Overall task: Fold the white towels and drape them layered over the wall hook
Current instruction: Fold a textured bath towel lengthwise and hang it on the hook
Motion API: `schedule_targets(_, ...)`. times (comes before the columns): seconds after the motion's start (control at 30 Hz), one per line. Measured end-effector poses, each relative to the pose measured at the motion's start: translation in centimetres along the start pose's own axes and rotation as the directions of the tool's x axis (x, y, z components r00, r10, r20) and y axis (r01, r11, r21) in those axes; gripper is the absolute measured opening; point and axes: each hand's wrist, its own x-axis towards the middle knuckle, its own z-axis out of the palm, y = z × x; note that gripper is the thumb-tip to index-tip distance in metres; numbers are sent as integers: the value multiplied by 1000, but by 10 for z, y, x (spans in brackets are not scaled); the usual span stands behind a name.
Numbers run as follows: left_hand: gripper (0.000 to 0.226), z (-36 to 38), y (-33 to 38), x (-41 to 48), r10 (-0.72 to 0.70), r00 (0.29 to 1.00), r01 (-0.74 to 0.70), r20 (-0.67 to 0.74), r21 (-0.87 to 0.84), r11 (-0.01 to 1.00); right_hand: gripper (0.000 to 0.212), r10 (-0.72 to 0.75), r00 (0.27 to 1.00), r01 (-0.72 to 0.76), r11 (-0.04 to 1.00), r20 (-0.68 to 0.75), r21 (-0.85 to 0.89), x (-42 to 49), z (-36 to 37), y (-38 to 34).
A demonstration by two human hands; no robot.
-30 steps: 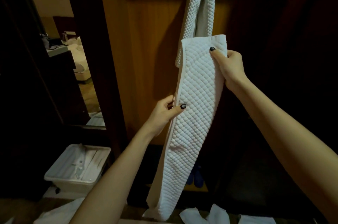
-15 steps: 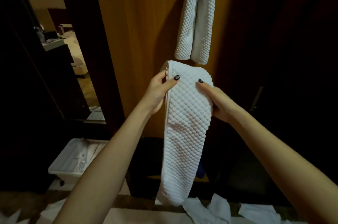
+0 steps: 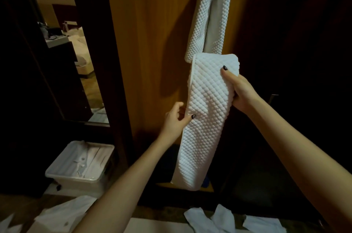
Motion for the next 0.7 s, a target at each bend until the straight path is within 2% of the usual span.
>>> schedule_targets(0.1,30,2,0,7,-32,999,37,40,-124,992,30,19,1000,-19,1000,-7,13,3,-8,-5)
schedule_targets(0.17,26,0,-2,8,-58,990,84,128,-210,974,31,27,999,-26,1000,-19,14,6,-13,-9)
schedule_targets(0.27,15,-4,-5,4,-124,948,178,292,-165,970,34,41,999,-40,999,-29,23,10,-17,-13)
schedule_targets(0.33,12,-6,-8,1,-170,925,220,341,-113,969,38,51,998,-50,998,-25,41,11,-19,-13)
schedule_targets(0.43,27,-3,-11,-1,-231,891,251,391,-2,968,38,75,996,-71,993,-44,95,12,-19,-11)
schedule_targets(0.5,22,-1,-10,-5,-237,866,293,441,-63,954,33,85,995,-77,989,-59,127,14,-20,-13)
schedule_targets(0.57,26,-3,-8,-9,-206,892,301,402,-189,935,27,83,994,-73,986,-67,149,15,-20,-16)
schedule_targets(0.63,23,-9,-4,-15,-126,955,196,270,-253,947,27,73,994,-58,984,-86,167,16,-21,-20)
schedule_targets(0.7,16,-14,-1,-18,-61,969,127,238,-271,954,32,64,993,-44,978,-94,202,17,-22,-22)
